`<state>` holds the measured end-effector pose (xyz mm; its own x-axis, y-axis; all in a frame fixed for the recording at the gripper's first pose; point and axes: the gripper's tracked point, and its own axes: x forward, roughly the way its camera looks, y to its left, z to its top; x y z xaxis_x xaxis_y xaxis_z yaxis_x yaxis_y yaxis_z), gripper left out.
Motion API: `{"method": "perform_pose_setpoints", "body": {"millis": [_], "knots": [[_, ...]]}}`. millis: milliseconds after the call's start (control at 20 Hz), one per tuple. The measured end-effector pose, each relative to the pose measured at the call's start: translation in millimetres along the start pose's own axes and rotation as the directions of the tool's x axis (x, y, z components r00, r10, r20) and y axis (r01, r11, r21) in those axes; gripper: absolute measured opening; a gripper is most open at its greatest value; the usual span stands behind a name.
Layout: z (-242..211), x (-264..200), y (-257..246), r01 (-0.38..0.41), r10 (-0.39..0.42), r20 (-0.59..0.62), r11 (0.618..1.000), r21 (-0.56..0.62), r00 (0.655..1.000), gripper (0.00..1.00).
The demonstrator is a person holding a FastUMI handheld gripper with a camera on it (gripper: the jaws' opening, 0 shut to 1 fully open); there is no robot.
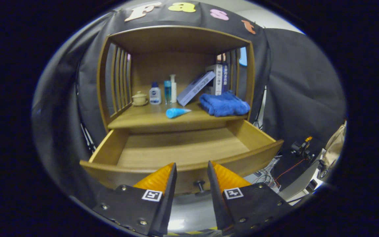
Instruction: Pull open the drawer, take out the items inside it, and place them on the countertop above the cabinet.
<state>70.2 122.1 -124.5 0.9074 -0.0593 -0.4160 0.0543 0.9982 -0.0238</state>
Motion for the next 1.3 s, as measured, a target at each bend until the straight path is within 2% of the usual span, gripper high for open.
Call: {"method": "perform_pose_setpoints", "body": {"millis": [150, 300, 350, 500, 700, 900, 1300], "knots": [[-18, 17, 13, -0.068, 0.069, -0.026, 0.997, 0.022, 0.997, 0.54], [-22, 26, 13, -0.099, 0.099, -0.008, 0.995, 0.019, 0.995, 0.77], [-23, 29, 11, -0.102, 0.102, 0.000, 0.995, 0.022, 0.995, 0.79], [-22, 31, 14, -0.138, 0.138, 0.021, 0.990, 0.021, 0.990, 0.79], [-7, 42, 8, -0.120, 0.120, 0.055, 0.993, 0.005, 0.991, 0.79], [-3, 74, 28, -0.163, 0.163, 0.036, 0.987, 0.000, 0.986, 0.80], [16, 116, 40, -0.174, 0.171, 0.075, 0.984, 0.038, 0.982, 0.78]]}}
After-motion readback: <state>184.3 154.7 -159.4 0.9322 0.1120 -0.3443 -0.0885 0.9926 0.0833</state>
